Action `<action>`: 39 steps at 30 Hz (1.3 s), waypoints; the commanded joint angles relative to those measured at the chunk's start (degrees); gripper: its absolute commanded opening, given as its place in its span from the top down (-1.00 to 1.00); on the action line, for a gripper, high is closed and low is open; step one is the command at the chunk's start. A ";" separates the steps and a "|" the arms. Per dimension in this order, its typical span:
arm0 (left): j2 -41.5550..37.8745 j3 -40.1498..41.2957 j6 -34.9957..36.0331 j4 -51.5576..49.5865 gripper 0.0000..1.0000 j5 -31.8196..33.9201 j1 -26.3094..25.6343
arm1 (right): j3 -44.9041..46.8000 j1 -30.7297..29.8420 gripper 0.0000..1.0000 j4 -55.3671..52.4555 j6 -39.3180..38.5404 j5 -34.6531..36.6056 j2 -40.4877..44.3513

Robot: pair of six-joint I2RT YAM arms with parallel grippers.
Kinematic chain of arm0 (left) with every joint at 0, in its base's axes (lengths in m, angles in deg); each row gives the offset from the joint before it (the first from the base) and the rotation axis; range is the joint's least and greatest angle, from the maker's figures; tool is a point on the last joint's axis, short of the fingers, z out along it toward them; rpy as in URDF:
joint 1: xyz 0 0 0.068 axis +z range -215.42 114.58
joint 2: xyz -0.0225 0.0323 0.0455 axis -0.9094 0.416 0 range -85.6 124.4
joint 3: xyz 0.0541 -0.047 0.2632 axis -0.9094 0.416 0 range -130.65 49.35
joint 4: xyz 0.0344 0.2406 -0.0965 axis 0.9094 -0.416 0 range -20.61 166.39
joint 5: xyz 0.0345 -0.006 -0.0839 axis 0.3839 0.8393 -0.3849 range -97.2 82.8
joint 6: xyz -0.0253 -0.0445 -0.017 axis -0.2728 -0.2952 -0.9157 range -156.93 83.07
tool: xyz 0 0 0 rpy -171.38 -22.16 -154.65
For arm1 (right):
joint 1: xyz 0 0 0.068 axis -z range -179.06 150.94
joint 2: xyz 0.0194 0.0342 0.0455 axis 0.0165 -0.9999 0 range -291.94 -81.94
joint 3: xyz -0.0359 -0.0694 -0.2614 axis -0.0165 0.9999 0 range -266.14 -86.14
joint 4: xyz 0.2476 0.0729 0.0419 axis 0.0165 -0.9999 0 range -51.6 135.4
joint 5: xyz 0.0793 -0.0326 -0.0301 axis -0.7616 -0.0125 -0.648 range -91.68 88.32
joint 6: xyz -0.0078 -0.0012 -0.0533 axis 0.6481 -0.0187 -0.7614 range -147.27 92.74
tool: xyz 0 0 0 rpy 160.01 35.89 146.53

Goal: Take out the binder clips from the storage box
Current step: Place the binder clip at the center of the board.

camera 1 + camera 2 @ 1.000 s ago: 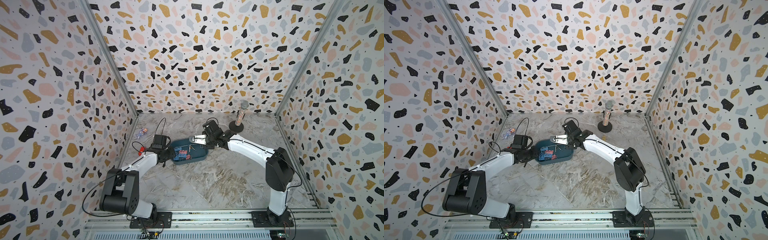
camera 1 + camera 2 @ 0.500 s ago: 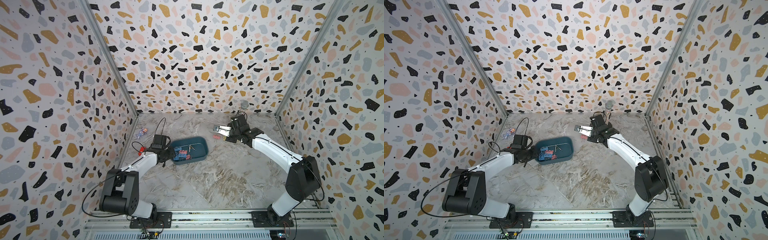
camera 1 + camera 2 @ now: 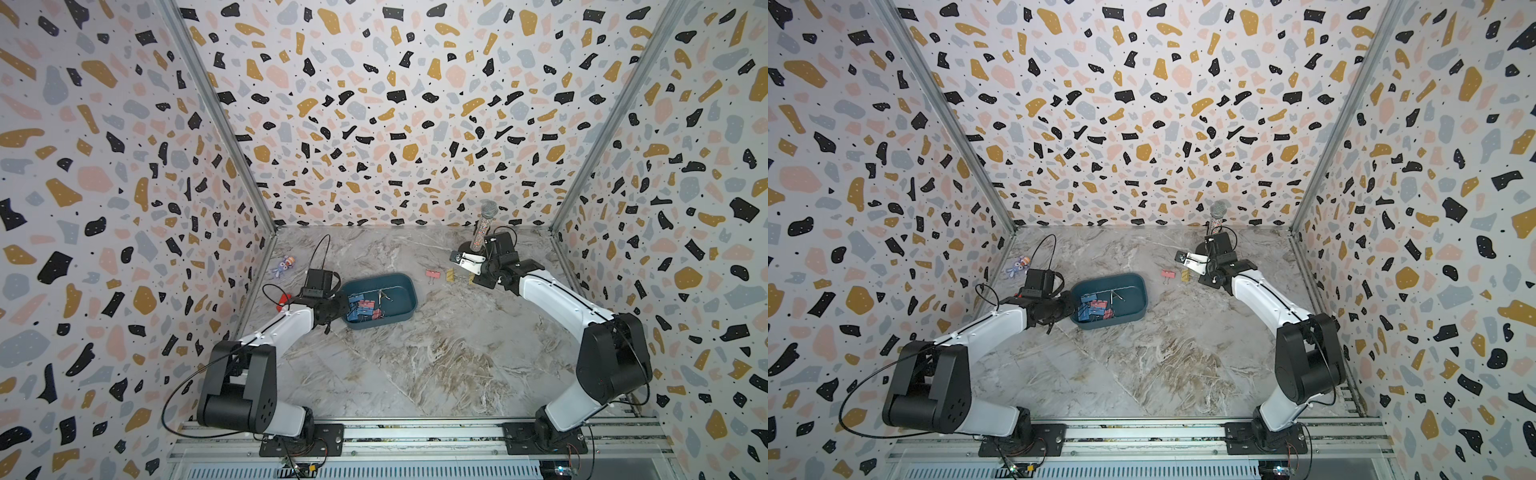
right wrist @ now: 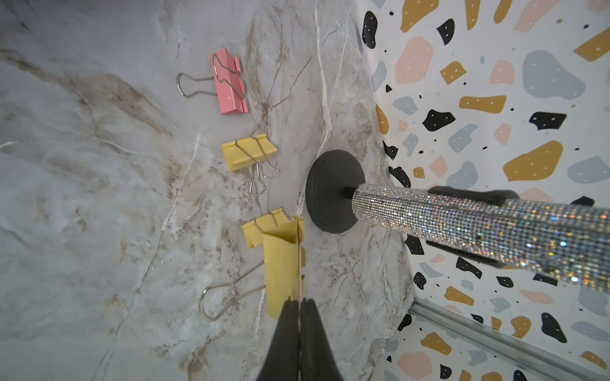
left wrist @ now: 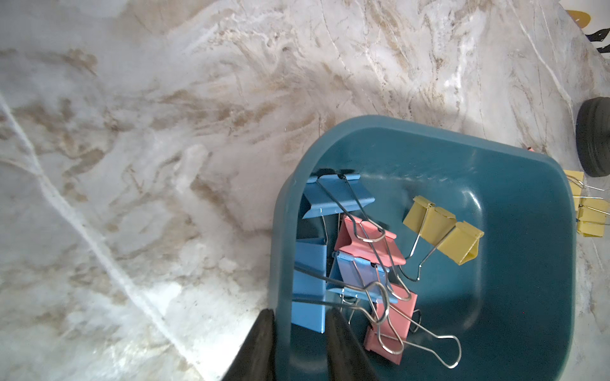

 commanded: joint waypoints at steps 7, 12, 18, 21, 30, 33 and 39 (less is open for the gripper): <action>-0.76 -0.21 0.00 1.35 0.40 -1.07 0.23 | 4.22 2.15 1.00 1.82 -3.83 -6.63 5.07; -0.47 -0.13 -0.10 3.09 0.40 -1.29 0.23 | 5.43 1.08 1.00 2.62 -4.87 -4.57 3.63; -0.46 -0.12 0.06 3.09 0.40 -1.21 0.23 | 6.91 -0.94 1.00 5.73 -6.16 -1.92 1.44; -0.31 -0.11 -0.02 3.11 0.40 -1.32 0.23 | 7.38 -1.37 1.00 5.81 -6.39 -0.68 0.36; 0.04 -0.08 0.24 3.11 0.40 -0.94 0.23 | 9.99 -3.98 1.00 10.03 -6.99 2.56 -2.97; 0.06 0.05 0.32 3.07 0.40 -0.85 0.23 | 10.29 -4.88 1.00 11.57 -6.99 3.93 -4.32; -0.03 0.13 0.33 3.09 0.40 -0.85 0.23 | 11.44 -5.11 1.00 13.69 -7.60 4.75 -6.03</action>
